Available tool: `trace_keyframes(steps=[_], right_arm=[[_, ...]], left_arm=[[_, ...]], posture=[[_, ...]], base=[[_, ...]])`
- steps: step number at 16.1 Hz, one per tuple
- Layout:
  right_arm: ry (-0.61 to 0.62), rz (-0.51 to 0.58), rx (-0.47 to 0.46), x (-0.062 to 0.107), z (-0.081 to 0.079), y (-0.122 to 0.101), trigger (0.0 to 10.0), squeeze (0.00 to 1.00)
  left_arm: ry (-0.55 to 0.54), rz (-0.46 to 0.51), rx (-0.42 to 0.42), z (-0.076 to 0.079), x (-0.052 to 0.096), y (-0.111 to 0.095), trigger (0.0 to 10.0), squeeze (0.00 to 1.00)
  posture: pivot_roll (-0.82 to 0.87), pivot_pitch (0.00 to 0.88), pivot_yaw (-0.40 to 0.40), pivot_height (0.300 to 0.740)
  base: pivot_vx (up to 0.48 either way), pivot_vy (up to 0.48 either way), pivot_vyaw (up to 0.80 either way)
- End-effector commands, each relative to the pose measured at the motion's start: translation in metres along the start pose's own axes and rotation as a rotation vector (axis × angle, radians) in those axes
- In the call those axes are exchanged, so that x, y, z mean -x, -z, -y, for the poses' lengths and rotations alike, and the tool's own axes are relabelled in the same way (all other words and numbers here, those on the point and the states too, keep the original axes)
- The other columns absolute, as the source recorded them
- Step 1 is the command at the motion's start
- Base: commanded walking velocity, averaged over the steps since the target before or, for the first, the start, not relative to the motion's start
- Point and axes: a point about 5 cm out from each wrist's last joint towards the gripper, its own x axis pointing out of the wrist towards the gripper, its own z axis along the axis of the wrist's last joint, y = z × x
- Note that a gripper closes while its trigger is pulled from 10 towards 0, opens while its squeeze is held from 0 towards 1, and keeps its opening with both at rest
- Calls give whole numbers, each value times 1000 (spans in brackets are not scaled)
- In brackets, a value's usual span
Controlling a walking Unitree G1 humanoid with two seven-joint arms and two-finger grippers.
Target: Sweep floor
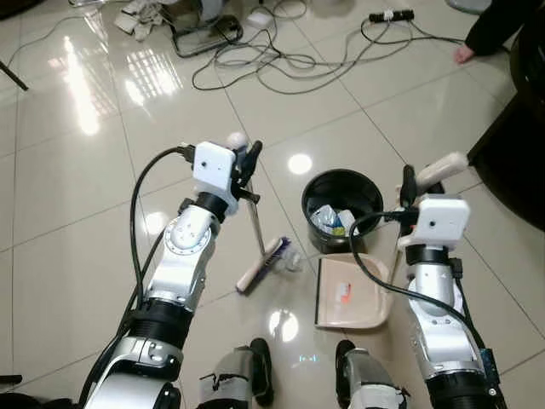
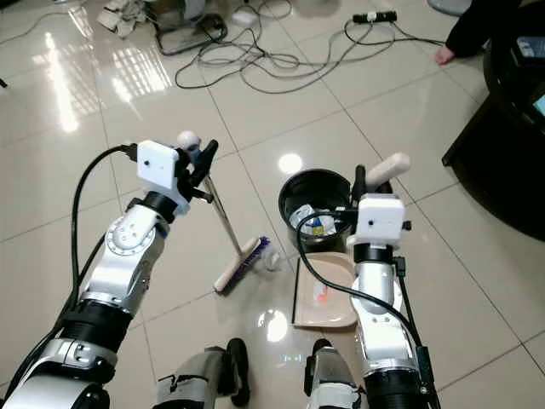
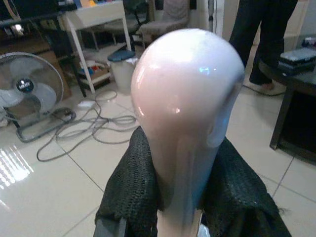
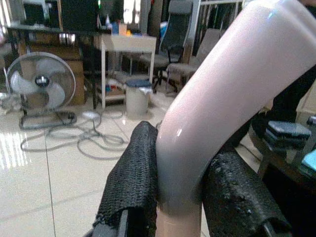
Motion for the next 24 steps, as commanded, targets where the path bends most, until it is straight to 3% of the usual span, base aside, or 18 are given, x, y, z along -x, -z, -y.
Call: trace_keyframes(steps=[1,7,13,17,21,22,24], right_arm=[[-2,13,-6,3,-3,0,10000,0],[72,14,79,3,5,19,10000,0],[51,121,94,-6,10,9,10000,0],[9,159,123,-2,1,9,10000,0],[-8,113,106,2,-14,19,10000,0],[-5,106,101,2,-16,20,10000,0],[-11,81,73,6,-28,22,10000,0]], left_arm=[[-10,12,-18,-4,0,-2,10000,0],[-49,31,18,6,-24,-6,10000,0],[-35,69,39,11,-33,-13,10000,0],[-30,76,37,9,-30,-11,10000,0],[-38,64,85,14,-31,-9,10000,0],[-42,62,103,15,-32,-9,10000,0],[-25,71,237,31,-35,-14,10000,0]], posture=[[19,328,142,740],[96,327,160,740],[113,345,165,740],[124,347,169,740],[142,370,172,740],[138,370,171,740],[132,360,165,740]], base=[[0,0,0],[0,0,0],[0,0,0],[0,0,0],[0,0,0],[0,0,0],[0,0,0]])
